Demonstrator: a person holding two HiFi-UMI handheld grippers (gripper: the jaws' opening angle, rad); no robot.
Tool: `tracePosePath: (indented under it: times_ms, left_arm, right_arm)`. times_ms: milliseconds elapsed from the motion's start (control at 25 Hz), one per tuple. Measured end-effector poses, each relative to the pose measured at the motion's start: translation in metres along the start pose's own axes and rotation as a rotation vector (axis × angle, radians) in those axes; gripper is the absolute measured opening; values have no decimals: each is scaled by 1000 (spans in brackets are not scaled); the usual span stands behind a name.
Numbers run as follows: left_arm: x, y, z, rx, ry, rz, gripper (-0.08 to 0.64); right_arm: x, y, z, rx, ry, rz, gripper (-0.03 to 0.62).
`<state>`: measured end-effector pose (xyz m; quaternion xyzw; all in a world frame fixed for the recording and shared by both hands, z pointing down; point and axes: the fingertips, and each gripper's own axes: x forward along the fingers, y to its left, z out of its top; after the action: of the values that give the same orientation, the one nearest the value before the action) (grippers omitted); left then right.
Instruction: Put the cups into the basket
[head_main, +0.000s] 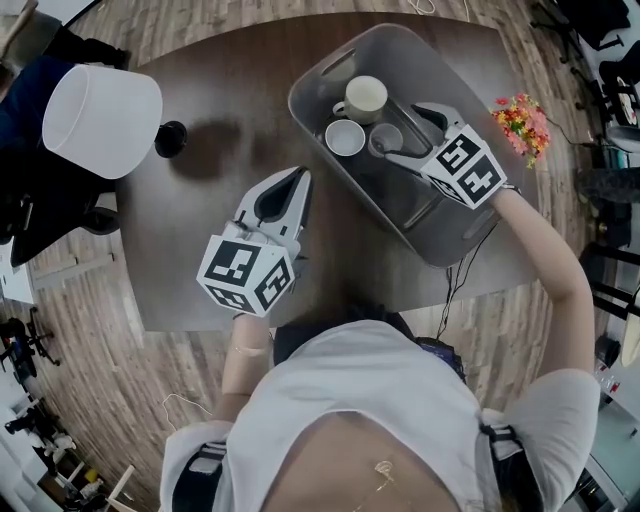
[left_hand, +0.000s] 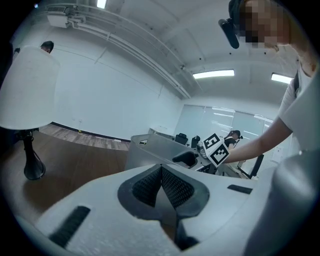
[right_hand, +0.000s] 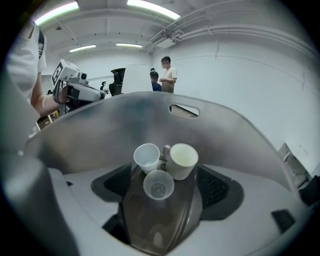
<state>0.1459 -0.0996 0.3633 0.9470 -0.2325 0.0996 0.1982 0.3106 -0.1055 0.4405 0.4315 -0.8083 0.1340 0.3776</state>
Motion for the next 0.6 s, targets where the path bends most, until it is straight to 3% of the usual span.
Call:
tracePosePath:
  times_ms: [240, 280, 320, 360, 600]
  left_arm:
    - [-13, -10, 8, 42, -9, -29, 11]
    - [-15, -13, 10, 51, -10, -35, 11]
    - [-17, -16, 11, 62, -11, -42, 11]
    - [-19, -19, 13, 74, -14, -49, 12]
    - [-34, -28, 23, 114, -33, -102, 11]
  right_arm:
    - [-61, -13, 51, 58, -229, -196, 389]
    - [-76, -17, 58, 82, -269, -258, 288]
    - [-92, -21, 64, 107, -308, -328, 115]
    - [-108, -22, 69, 128, -342, -389, 14]
    - [-176, 13, 99, 207, -486, -541, 12]
